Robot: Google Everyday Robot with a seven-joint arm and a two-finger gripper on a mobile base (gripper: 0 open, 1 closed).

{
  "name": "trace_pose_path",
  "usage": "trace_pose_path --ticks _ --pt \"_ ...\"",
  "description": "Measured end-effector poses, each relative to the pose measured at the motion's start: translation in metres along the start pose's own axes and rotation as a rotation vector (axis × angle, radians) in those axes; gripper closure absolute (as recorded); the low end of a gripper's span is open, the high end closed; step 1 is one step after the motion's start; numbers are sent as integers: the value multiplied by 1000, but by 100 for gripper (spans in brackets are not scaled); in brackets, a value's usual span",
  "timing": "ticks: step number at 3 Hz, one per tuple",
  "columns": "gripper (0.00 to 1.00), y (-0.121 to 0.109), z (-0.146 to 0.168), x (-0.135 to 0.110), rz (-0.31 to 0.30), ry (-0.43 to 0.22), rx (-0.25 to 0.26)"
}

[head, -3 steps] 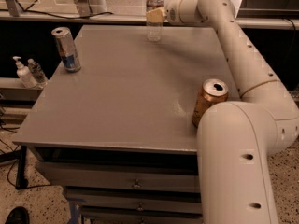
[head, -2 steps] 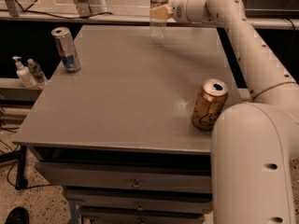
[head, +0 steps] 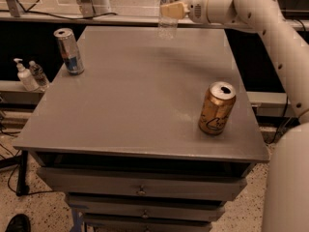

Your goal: Pick water bottle

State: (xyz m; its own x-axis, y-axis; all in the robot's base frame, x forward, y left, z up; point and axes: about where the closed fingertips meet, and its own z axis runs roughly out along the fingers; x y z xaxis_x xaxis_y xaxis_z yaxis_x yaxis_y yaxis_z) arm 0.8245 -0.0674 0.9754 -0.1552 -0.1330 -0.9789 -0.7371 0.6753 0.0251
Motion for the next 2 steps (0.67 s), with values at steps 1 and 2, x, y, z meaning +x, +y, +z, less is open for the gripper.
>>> trace_pose_path --ticks 1,2 --pt "100 36 -33 -8 3 -42 -68" --pt "100 75 -58 -16 17 -86 -151"
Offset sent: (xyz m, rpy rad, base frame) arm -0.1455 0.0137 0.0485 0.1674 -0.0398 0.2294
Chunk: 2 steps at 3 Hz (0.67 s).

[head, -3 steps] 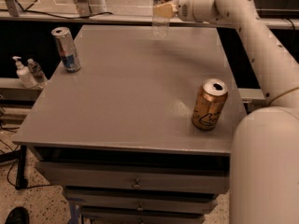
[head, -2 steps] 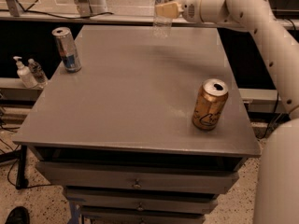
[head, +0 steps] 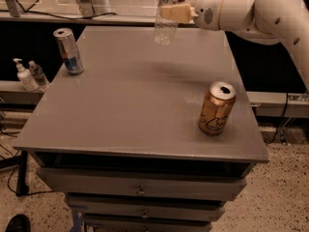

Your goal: Pick water bottle

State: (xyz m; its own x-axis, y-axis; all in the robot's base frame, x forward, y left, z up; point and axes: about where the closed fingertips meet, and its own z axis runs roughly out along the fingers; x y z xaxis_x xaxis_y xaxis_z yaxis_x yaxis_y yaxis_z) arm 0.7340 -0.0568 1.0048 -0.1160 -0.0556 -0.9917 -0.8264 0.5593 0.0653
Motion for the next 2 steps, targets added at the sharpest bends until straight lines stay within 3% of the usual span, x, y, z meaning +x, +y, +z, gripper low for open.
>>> trace_pose_path --ticks 2 --pt "100 57 7 -2 92 -56 -188"
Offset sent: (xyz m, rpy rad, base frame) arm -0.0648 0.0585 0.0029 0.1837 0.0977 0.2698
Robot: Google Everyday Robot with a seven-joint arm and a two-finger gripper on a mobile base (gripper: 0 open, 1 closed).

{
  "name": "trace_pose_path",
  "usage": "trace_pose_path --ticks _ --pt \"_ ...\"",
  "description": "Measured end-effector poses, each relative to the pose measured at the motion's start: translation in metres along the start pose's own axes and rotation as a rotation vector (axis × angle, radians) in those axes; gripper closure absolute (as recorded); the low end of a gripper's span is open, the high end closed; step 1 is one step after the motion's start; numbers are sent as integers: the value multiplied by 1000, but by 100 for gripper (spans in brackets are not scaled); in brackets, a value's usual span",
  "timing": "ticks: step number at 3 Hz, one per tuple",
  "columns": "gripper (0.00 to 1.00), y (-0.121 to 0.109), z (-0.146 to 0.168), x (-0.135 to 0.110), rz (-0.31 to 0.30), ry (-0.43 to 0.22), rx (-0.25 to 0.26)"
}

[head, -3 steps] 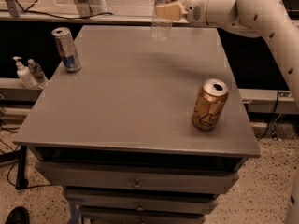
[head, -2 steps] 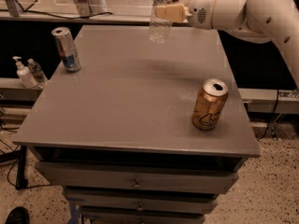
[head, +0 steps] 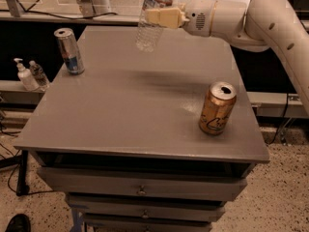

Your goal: Pick water bottle

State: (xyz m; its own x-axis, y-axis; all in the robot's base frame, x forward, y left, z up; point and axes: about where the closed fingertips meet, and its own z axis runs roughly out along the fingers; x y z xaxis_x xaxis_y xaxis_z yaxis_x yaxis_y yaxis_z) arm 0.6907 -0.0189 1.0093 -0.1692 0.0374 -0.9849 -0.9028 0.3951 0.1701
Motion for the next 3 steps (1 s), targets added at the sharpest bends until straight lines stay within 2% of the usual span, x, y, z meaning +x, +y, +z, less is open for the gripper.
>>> trace_pose_path --ticks 2,3 --pt "100 38 26 9 91 -27 -146" --pt "100 38 26 9 91 -27 -146"
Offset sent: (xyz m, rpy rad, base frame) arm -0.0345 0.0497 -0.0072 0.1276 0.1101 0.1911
